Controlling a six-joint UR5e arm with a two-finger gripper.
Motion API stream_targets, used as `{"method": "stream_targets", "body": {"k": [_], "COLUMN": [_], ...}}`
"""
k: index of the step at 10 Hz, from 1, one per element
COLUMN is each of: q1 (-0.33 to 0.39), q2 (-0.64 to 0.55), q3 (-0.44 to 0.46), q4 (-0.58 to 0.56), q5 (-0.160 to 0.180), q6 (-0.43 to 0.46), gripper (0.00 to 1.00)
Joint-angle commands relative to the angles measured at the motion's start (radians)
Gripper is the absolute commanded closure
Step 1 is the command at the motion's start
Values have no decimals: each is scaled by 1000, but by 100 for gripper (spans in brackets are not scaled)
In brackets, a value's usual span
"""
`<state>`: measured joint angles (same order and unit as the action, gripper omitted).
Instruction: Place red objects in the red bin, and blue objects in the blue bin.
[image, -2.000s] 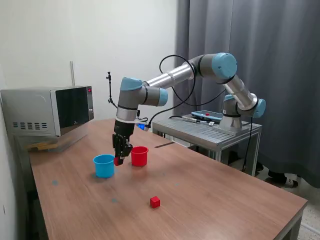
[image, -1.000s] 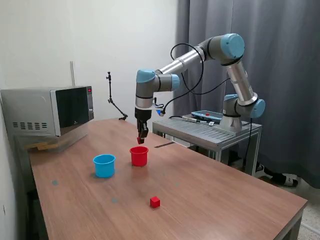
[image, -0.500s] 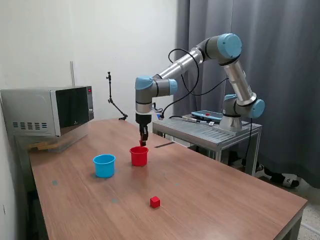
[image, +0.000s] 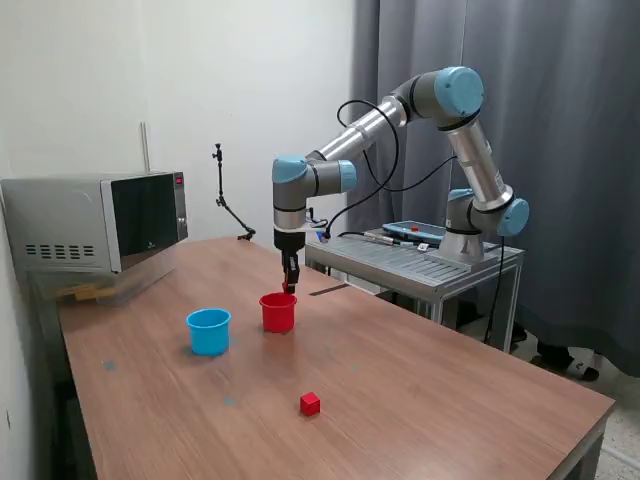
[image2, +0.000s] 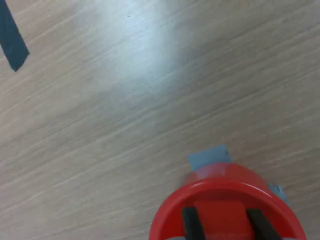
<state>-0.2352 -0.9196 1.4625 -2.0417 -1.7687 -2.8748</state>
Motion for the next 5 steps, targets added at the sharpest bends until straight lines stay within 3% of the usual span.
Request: {"method": "stream_targets", "body": {"k": [1,2,3,5], "q1": [0,2,4,4], "q2": [-1,-1,-1,-1], "q3": [-1,-2,-4,-10], "q4": [-8,-18,-38,-58], "q5": [0,2,33,44], "q6": [0,0,-1,0], "gripper": [100,100,100,100]}}
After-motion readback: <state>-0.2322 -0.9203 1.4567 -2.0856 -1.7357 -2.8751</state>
